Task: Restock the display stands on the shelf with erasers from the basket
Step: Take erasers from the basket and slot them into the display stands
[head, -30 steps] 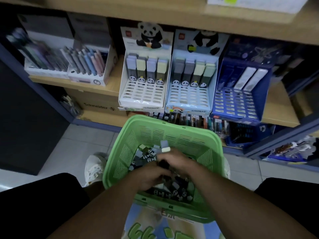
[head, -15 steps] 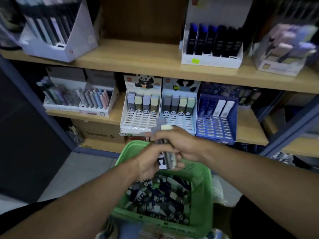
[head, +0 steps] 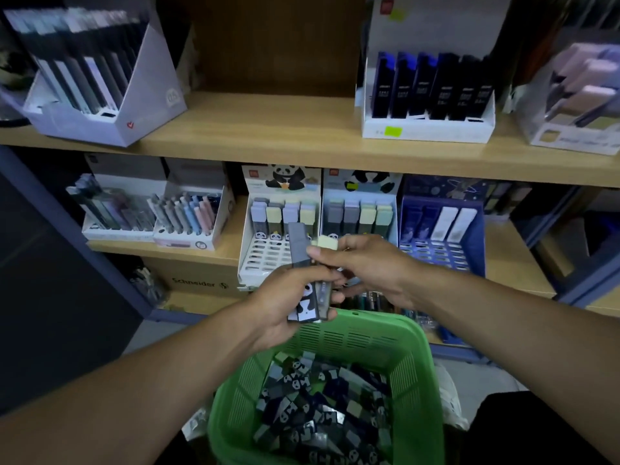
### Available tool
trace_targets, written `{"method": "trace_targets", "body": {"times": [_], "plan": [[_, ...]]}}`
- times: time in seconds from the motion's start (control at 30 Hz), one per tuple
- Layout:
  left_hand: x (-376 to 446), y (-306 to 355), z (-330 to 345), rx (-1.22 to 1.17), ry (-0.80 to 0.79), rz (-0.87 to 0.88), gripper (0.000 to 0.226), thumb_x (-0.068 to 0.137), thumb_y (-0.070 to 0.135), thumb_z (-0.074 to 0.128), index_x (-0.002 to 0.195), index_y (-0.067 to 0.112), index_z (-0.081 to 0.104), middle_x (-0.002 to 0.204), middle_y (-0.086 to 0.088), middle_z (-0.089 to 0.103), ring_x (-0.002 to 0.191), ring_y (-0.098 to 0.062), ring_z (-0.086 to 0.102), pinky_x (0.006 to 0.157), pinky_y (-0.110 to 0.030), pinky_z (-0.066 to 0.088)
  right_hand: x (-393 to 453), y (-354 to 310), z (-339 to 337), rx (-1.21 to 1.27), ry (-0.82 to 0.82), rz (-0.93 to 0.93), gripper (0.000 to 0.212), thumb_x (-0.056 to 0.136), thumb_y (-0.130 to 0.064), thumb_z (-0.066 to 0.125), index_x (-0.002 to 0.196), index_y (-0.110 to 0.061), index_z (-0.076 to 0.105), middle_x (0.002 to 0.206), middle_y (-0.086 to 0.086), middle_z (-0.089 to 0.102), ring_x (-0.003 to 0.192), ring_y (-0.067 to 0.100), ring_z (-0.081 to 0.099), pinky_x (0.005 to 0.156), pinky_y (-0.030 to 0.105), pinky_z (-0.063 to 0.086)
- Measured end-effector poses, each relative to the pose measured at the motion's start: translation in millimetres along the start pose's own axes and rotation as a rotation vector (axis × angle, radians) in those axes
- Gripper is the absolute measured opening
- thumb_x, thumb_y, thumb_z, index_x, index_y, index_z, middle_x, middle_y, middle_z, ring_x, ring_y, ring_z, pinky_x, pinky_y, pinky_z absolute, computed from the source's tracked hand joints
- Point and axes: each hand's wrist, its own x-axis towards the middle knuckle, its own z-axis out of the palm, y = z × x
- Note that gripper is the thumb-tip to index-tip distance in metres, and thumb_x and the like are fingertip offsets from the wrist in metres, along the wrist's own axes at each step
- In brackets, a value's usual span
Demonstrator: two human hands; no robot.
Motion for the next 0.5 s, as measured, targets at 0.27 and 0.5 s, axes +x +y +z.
{"method": "trace_targets", "body": {"times": [0.27,0.5], "plan": [[17.4,6.2,-14.3,-0.049,-0.002,-0.042,0.033,0.091,0.019,0.067,0.118,0.001,0.066,0.095,-0.007,0.075,0.075,-0.016,0.071,0.06,-0.028,0.057,28.3,2.1,-4.2,0.05,0.033,0.002,0.05,0.075,-0.046,0.081,0.097,-0.001,0.073,0.089,0.008,0.077,0.087,0.02,0.075,0.078,0.033,0.062],[21.0,-1.0,-15.7,-0.109,0.017,-0.057,0.032,0.094,0.02,0.063,0.121,0.004,0.065,0.101,-0.009,0.076,0.08,-0.016,0.074,0.058,-0.026,0.057,39.8,8.1,3.9,0.067,0.041,-0.004,0.026,0.091,-0.038,0.07,0.082,-0.015,0.063,0.058,-0.003,0.055,0.053,0.012,0.053,0.055,0.024,0.048]]}}
